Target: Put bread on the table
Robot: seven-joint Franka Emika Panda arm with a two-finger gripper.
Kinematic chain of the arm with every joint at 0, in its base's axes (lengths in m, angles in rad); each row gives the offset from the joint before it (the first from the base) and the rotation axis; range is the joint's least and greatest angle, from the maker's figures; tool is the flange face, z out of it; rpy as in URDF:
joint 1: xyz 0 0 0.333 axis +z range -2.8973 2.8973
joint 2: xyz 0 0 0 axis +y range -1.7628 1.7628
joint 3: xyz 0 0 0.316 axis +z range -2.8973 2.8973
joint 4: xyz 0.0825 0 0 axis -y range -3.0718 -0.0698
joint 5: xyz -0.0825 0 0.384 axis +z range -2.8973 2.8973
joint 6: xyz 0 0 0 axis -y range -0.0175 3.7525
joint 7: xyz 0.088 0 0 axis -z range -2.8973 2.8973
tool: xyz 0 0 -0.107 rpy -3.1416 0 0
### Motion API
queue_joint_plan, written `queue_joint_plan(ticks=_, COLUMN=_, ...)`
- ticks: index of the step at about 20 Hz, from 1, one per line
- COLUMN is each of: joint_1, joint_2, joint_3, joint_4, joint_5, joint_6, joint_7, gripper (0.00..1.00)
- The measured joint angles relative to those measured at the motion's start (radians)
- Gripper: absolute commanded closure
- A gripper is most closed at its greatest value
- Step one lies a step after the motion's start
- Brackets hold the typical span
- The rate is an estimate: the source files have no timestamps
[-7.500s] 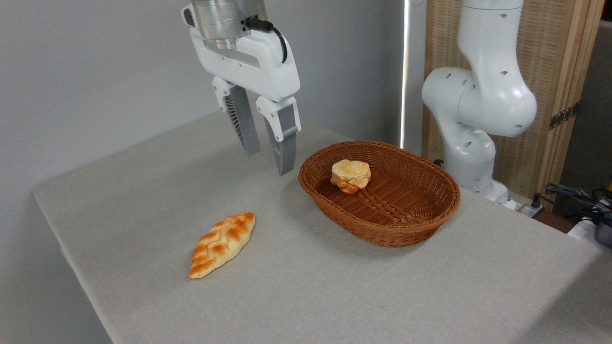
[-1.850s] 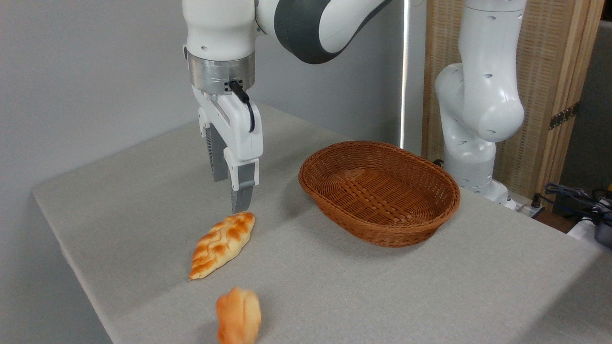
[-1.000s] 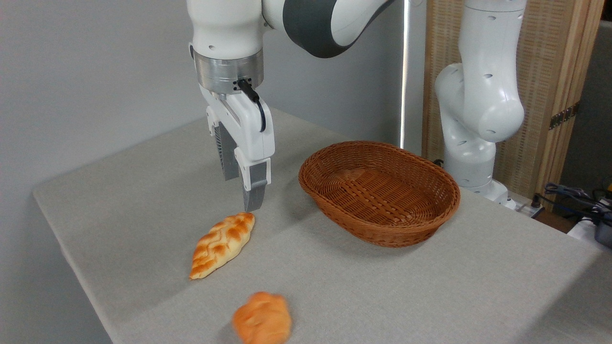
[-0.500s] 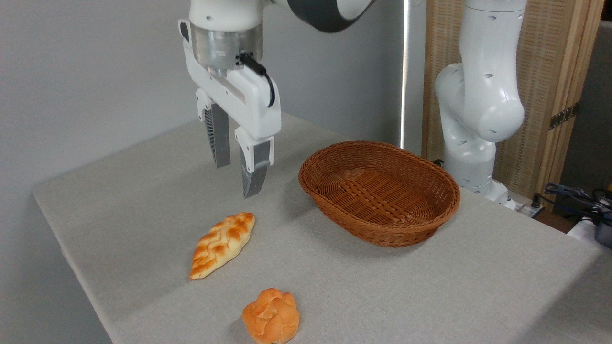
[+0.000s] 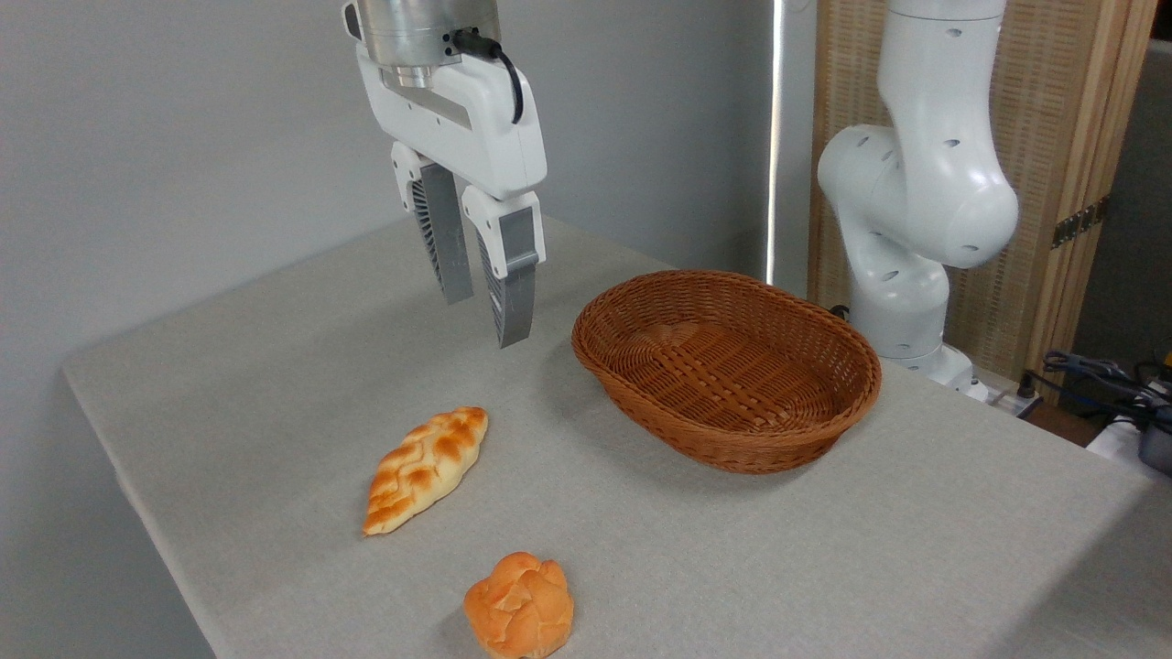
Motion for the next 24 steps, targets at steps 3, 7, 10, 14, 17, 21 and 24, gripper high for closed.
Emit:
queue_joint_plan(ticks=3, joint_1=0.072, joint_2=0.004, joint_3=-0.063, joint_4=0.020, joint_5=0.013, joint_6=-0.033, joint_7=0.000, gripper=0.00)
queue_joint_plan(ticks=7, joint_1=0.084, joint_2=0.026, joint_3=-0.070, joint_4=0.059, joint_5=0.018, joint_6=-0.057, joint_7=-0.032, gripper=0.00)
queue_joint_plan(ticks=10, joint_1=0.084, joint_2=0.051, joint_3=-0.072, joint_4=0.073, joint_5=0.019, joint_6=-0.058, joint_7=-0.052, gripper=0.00)
queue_joint_plan(ticks=14, joint_1=0.084, joint_2=0.071, joint_3=-0.077, joint_4=0.087, joint_5=0.019, joint_6=-0.058, joint_7=-0.080, gripper=0.00)
queue_joint_plan(ticks=17, joint_1=0.084, joint_2=0.076, joint_3=-0.080, joint_4=0.098, joint_5=0.019, joint_6=-0.059, joint_7=-0.088, gripper=0.00)
queue_joint_plan(ticks=21, joint_1=0.113, joint_2=0.076, joint_3=-0.116, joint_4=0.100, joint_5=0.019, joint_6=-0.059, joint_7=-0.088, gripper=0.00)
queue_joint_plan(ticks=24, joint_1=0.139, joint_2=0.076, joint_3=-0.143, joint_4=0.100, joint_5=0.019, joint_6=-0.059, joint_7=-0.088, gripper=0.00)
